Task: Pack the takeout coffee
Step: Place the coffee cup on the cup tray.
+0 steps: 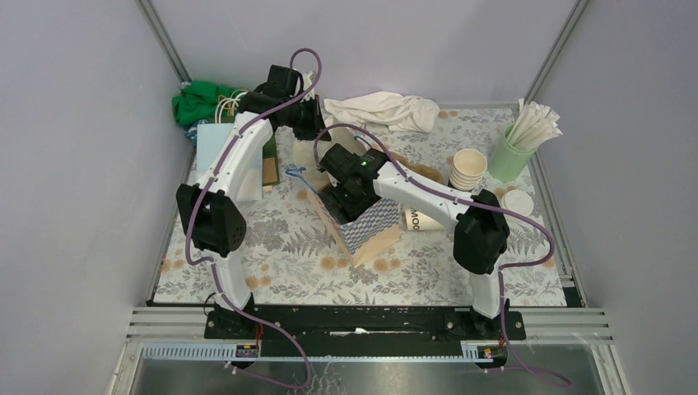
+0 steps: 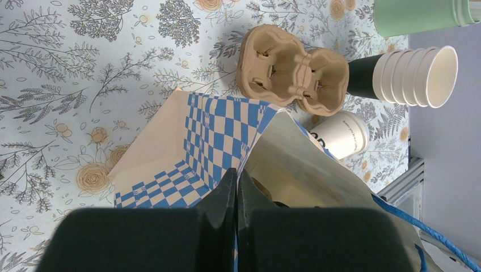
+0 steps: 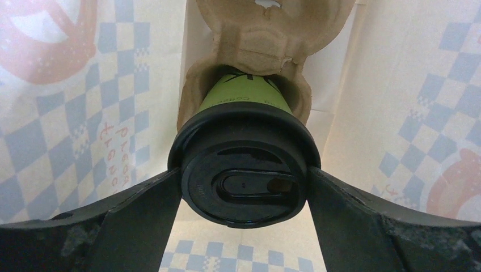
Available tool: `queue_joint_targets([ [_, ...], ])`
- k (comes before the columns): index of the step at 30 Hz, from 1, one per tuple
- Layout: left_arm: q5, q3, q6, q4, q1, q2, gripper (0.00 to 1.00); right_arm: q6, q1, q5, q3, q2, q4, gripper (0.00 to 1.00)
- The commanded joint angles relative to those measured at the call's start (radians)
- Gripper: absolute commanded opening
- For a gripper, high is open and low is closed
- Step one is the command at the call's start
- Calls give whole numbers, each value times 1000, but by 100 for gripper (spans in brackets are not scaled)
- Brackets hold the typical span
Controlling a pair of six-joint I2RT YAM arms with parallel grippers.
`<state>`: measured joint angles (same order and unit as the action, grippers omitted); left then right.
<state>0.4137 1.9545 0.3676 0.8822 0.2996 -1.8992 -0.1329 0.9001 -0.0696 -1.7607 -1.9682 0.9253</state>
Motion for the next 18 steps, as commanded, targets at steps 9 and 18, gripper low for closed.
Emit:
queue_joint_targets([
  [9,-20,26,-20,15,-8,42,0,-6,-22,-55,-35,7,106,100],
  [18,-26,26,-22,20,-8,48,0,-3,-23,-47,-96,37,155,100],
])
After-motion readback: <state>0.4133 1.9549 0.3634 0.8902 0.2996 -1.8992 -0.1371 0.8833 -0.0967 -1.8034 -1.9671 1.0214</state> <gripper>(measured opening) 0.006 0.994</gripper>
